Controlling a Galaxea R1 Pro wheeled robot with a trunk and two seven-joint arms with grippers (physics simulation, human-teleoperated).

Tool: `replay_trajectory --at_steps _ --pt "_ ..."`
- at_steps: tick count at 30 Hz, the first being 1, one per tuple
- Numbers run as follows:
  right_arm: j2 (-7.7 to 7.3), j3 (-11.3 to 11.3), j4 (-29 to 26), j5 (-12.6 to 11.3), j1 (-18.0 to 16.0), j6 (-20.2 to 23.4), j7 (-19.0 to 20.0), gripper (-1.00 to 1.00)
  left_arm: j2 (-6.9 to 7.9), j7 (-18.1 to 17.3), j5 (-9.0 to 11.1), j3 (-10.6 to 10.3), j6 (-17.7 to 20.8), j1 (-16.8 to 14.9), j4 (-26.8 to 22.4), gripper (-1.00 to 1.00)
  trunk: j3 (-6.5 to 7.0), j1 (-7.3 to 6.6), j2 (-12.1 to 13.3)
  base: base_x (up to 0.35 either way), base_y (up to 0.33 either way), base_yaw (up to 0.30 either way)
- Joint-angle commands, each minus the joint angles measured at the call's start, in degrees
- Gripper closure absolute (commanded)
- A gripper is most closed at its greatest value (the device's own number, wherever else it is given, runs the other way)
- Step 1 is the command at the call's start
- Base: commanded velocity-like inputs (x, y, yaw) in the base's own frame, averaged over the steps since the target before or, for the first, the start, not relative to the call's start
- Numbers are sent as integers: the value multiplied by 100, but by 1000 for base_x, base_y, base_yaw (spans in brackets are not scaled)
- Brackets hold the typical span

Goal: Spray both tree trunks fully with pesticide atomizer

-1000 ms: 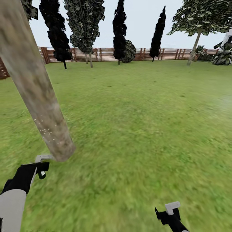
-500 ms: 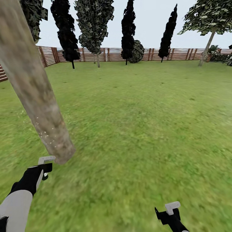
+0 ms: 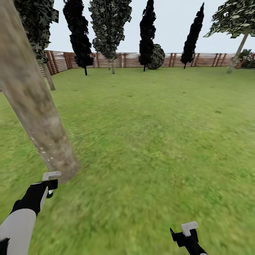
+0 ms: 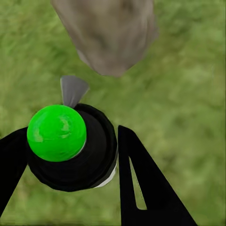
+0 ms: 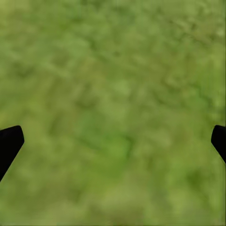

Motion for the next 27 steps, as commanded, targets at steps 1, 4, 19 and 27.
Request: replay_trajectory --at_steps 1,4,19,27 --pt "-2 1 2 6 -1 -14 16 -100 17 -24 -59 32 26 -2 -12 100 -5 0 -2 140 -243 276" --pt "-2 1 2 6 -1 -17 16 -100 57 65 -50 35 31 72 -19 100 -5 0 -2 139 -244 277" --pt "-2 1 2 6 -1 -17 16 -100 -27 28 -10 -21 117 14 -205 100 -5 0 -2 183 -231 278" --pt "-2 1 2 6 -1 -12 16 -100 8 -441 -13 -231 1130 -99 -1652 100 -5 0 -2 239 -185 138"
